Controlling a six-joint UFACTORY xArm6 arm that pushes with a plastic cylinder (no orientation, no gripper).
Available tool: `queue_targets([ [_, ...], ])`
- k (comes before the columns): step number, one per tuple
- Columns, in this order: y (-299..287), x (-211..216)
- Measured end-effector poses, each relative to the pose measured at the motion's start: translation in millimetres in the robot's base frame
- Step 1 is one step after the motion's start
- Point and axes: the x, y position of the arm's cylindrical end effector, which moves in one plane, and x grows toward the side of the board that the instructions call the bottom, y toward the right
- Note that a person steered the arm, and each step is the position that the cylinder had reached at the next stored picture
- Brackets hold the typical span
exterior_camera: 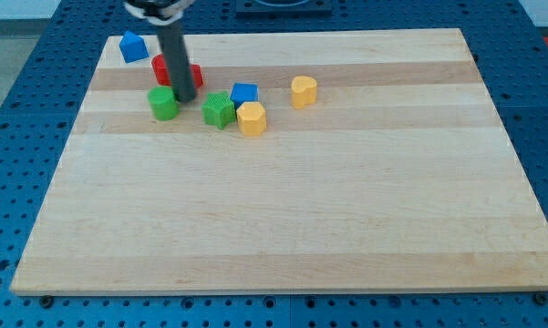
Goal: Place red star left to green star
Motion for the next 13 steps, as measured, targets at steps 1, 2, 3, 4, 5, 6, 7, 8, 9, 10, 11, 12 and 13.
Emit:
queue_targets([
  [1,-12,2],
  [2,-13,-3],
  [3,-13,-19],
  [4,-13,-32],
  [5,2,-31],
  [6,29,-30],
  [7,59,-30],
  [8,96,-29],
  [9,159,-45],
  [10,175,-100],
  [11,160,-139],
  [12,108,-137],
  [13,69,-104],
])
